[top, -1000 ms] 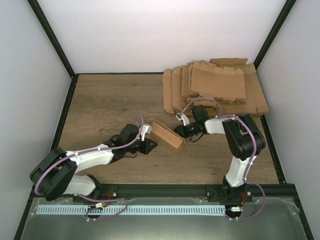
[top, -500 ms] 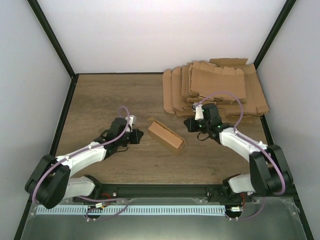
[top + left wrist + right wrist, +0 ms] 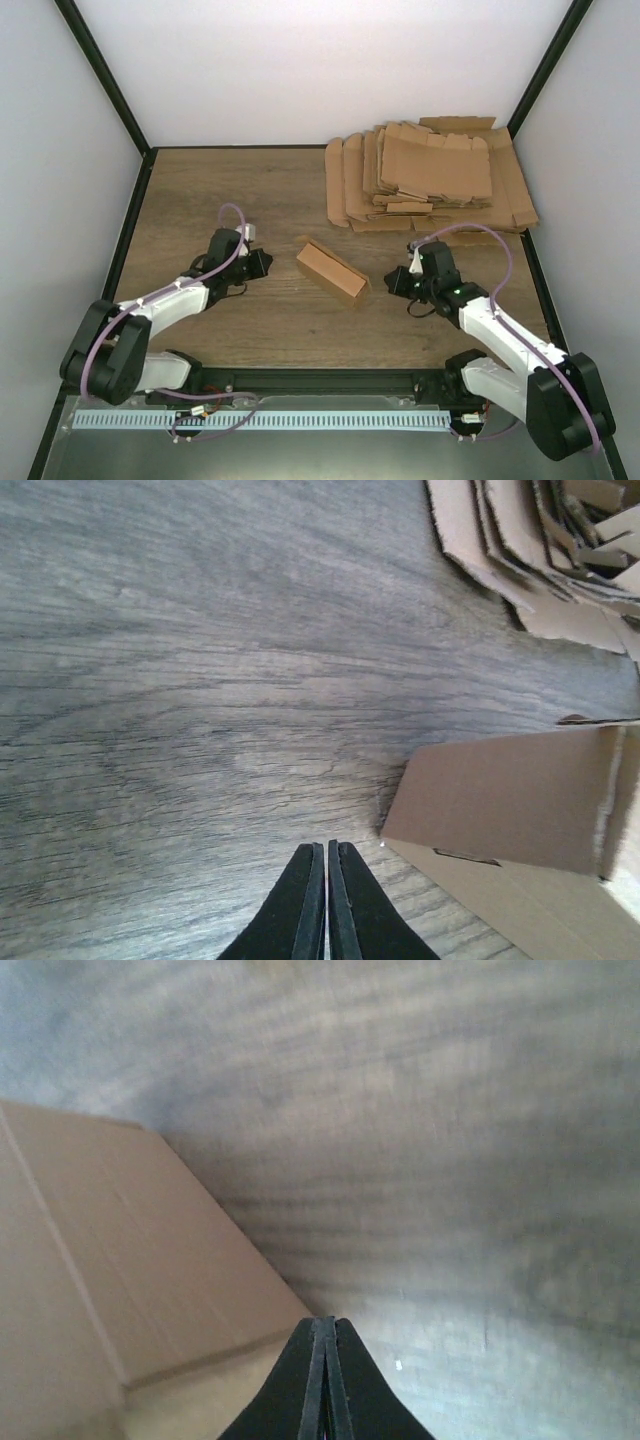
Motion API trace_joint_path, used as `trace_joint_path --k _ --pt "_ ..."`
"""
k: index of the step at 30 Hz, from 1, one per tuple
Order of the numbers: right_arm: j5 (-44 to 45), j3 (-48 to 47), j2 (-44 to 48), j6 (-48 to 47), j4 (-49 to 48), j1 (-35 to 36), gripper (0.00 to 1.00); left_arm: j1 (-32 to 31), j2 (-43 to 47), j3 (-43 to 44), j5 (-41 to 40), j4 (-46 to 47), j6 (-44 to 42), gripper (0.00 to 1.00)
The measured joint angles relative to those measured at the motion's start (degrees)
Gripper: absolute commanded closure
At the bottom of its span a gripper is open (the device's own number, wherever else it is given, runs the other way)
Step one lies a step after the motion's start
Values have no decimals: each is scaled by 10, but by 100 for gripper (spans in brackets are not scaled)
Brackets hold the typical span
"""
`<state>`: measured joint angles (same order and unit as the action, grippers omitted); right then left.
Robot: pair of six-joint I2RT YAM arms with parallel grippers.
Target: Fold the paper box
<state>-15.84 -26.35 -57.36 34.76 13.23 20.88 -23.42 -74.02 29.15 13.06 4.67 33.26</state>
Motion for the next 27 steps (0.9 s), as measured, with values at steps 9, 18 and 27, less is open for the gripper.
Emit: trace_joint_path --k 9,18,27 --pt "-89 50 -87 15 -12 29 99 3 -78 32 23 17 -3 96" --pt "-180 71 -157 57 -172 37 99 3 -90 41 35 17 -16 96" --pt "-186 -9 -252 51 -212 37 99 3 -35 41 9 -21 -24 93"
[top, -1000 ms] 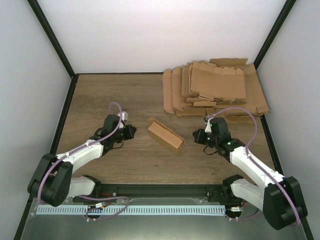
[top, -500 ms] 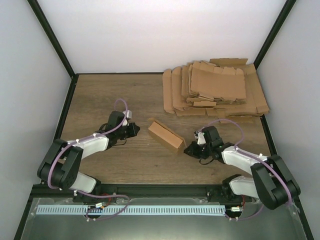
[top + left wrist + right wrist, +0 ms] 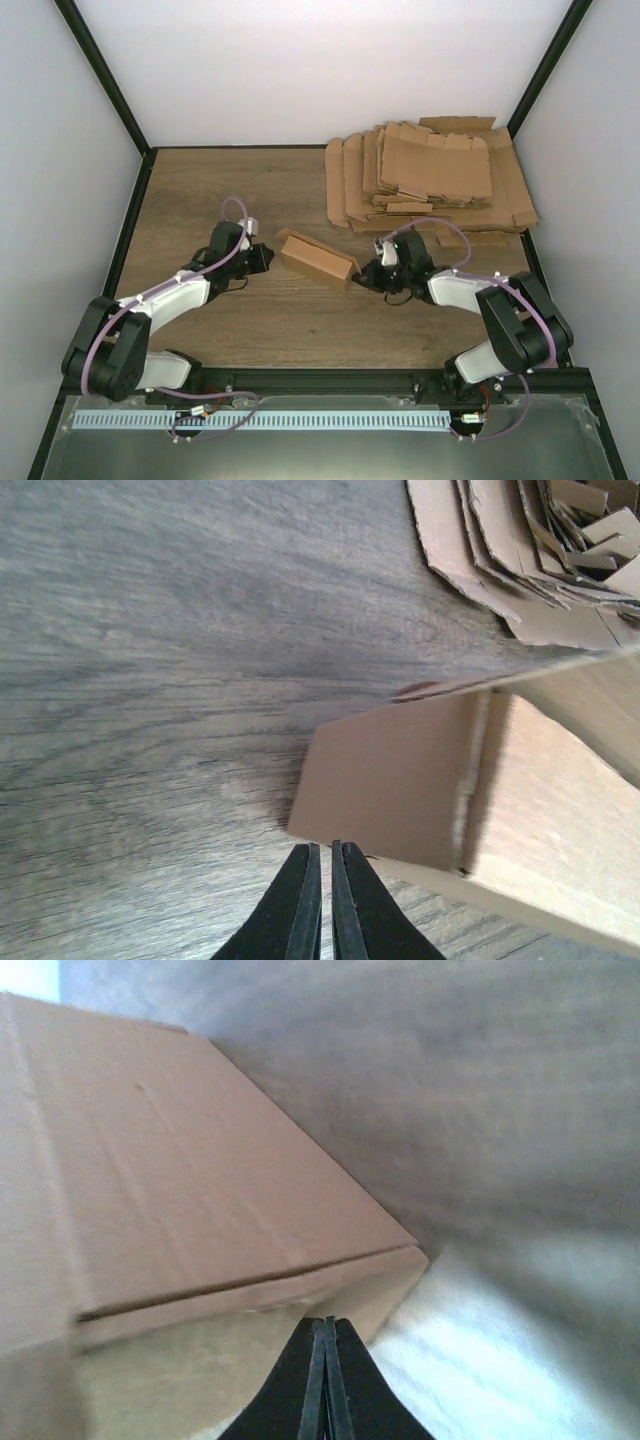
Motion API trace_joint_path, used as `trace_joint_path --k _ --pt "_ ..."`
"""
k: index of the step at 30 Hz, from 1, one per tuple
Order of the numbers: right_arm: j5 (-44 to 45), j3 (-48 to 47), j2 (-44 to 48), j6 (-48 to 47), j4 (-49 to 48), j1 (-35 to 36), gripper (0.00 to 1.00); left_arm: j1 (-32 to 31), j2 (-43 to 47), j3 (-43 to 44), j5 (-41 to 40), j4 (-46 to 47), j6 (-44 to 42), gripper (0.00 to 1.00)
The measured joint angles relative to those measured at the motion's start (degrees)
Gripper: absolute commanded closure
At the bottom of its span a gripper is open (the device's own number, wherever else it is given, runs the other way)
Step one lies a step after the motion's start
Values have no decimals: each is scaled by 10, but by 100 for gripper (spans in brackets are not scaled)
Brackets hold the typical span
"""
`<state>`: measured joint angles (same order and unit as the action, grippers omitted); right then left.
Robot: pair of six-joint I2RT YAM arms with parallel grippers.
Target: Fold the paper box
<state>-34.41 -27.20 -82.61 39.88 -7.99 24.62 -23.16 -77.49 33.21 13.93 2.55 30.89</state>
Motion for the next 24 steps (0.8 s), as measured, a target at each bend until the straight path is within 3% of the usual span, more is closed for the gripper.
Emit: trace_joint_path --k 10,20,24 --pt "12 -167 -124 -62 15 0 99 0 80 -12 -57 -29 -12 85" --pt "56 -193 -148 -134 68 -3 97 0 90 -6 -130 -75 -11 84" --pt "86 -193 -123 -165 98 -3 91 4 93 11 -148 -94 -19 68"
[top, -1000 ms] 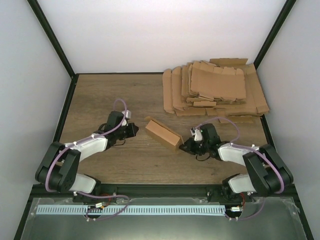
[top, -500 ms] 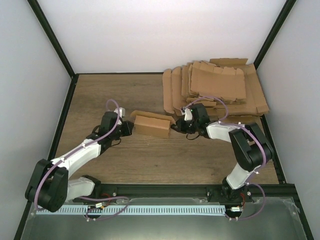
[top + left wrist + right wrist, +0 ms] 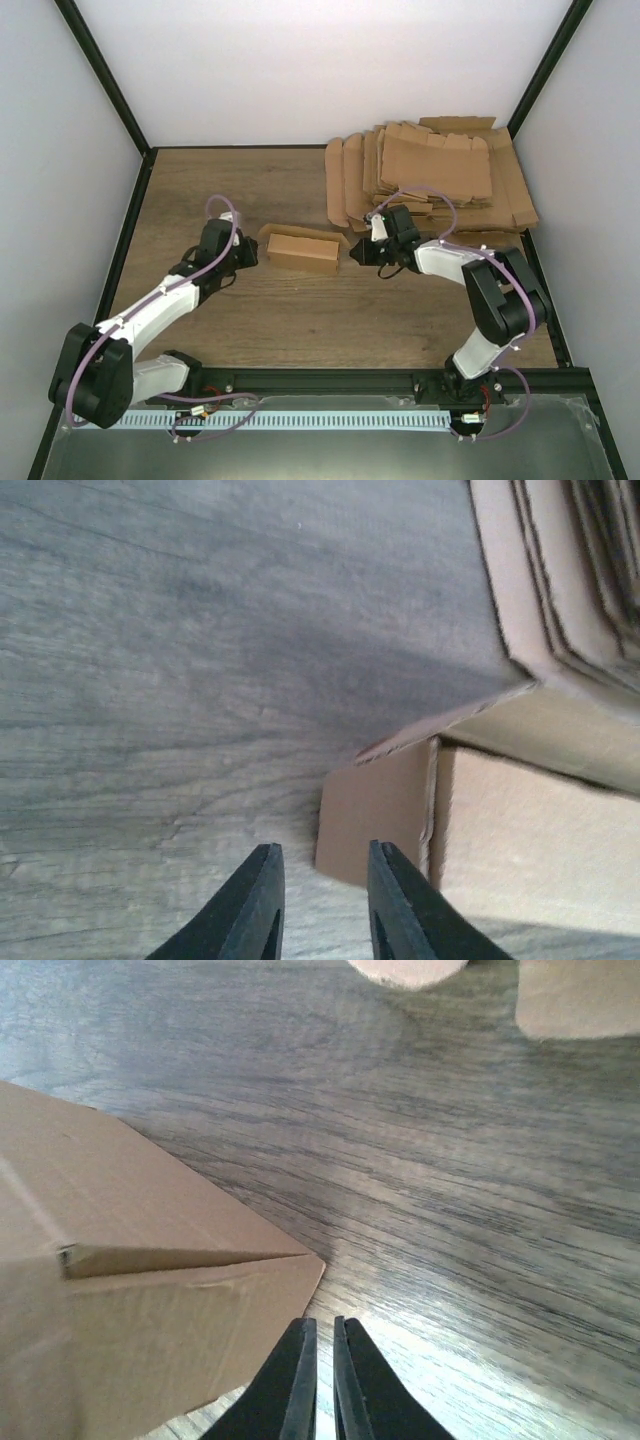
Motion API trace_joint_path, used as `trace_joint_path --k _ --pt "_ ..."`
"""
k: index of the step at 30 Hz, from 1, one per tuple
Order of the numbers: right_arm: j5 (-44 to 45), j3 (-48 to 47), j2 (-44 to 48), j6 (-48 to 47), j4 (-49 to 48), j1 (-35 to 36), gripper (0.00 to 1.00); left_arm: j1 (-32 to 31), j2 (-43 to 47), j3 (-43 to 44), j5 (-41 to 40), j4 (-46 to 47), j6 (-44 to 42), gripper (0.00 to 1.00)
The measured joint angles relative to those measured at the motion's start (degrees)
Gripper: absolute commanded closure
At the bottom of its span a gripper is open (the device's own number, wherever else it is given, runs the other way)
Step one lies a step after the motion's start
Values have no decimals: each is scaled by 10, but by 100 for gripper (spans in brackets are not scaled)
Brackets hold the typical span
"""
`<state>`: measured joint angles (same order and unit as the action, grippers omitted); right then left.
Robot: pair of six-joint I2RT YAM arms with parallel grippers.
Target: Fold the paper box
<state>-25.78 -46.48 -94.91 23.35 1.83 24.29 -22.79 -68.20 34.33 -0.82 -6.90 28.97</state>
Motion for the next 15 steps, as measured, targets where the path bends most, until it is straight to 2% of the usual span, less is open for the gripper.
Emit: trace_joint_path --k 3,6,12,15 --pt "19 3 29 -19 15 0 85 6 2 26 -4 -7 -11 55" --pt "29 16 61 -28 21 -1 76 12 5 47 8 -7 -29 46" --pt "36 47 132 -49 33 -1 59 14 -13 90 48 -11 -72 44" --pt "37 47 154 -53 34 0 40 14 -33 102 67 -14 -92 44"
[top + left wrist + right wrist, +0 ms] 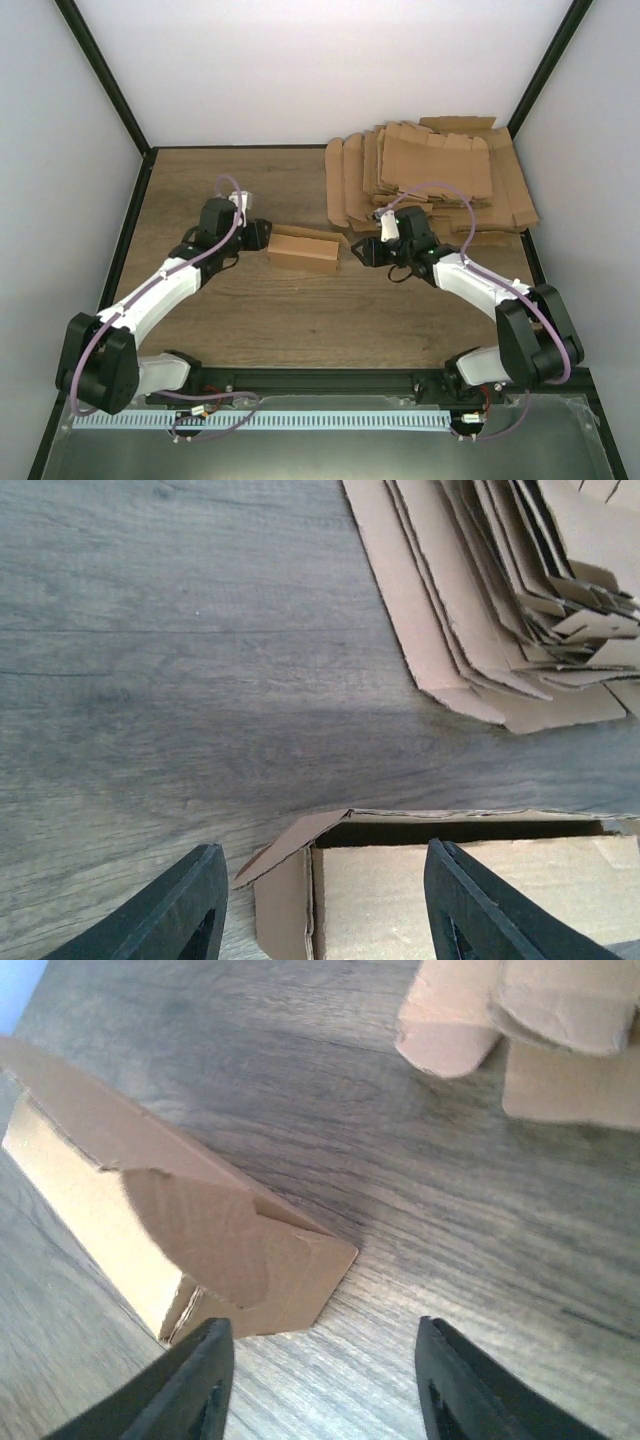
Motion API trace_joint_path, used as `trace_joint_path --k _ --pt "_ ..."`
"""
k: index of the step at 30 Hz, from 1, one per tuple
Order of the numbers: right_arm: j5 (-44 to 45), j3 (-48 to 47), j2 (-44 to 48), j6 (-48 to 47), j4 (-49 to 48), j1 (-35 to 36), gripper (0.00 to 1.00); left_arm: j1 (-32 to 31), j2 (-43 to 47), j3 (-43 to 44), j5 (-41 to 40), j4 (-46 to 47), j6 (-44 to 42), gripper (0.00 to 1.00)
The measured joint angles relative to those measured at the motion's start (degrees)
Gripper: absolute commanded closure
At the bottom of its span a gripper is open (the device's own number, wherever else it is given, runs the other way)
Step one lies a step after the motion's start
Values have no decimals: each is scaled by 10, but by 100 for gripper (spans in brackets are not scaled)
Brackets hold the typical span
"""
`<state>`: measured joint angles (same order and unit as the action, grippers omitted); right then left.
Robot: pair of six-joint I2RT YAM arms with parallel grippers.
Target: Fold the paper box
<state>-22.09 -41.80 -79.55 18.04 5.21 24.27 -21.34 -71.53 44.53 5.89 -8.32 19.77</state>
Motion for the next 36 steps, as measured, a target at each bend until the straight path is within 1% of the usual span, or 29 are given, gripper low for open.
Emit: trace_joint_path --k 2,5,7,11,14,18,23,26,28,31,34,36 --pt "-2 0 7 -9 0 2 31 0 -13 3 6 -3 -9 43" --pt "-8 0 8 -18 0 5 24 0 -28 4 6 -5 -19 43" --pt "-13 0 8 -23 -1 7 22 0 -36 4 3 -10 -21 43" --pt "-17 -11 -2 -28 -1 20 21 0 -41 5 0 -14 -25 42" --pt "-10 -35 -24 -28 -2 35 24 0 -41 5 5 -14 -29 42" --pt "9 -57 -47 -28 -4 50 32 0 -44 5 15 -13 -33 42" --pt "39 -71 -75 -26 -5 59 41 0 -64 5 19 -14 -31 45" --pt "49 -71 -88 -26 -6 59 45 0 -81 5 19 -15 -28 49" --pt "52 -71 -94 -24 -11 59 47 0 -88 5 21 -15 -23 53" --pt "54 -71 -98 -24 -20 60 47 0 -92 5 24 -11 -18 55" --pt "55 -71 -98 -24 -21 61 46 0 -98 4 24 -7 -15 56" --pt "56 -71 -98 -24 -21 61 44 0 -100 4 24 -7 -13 54"
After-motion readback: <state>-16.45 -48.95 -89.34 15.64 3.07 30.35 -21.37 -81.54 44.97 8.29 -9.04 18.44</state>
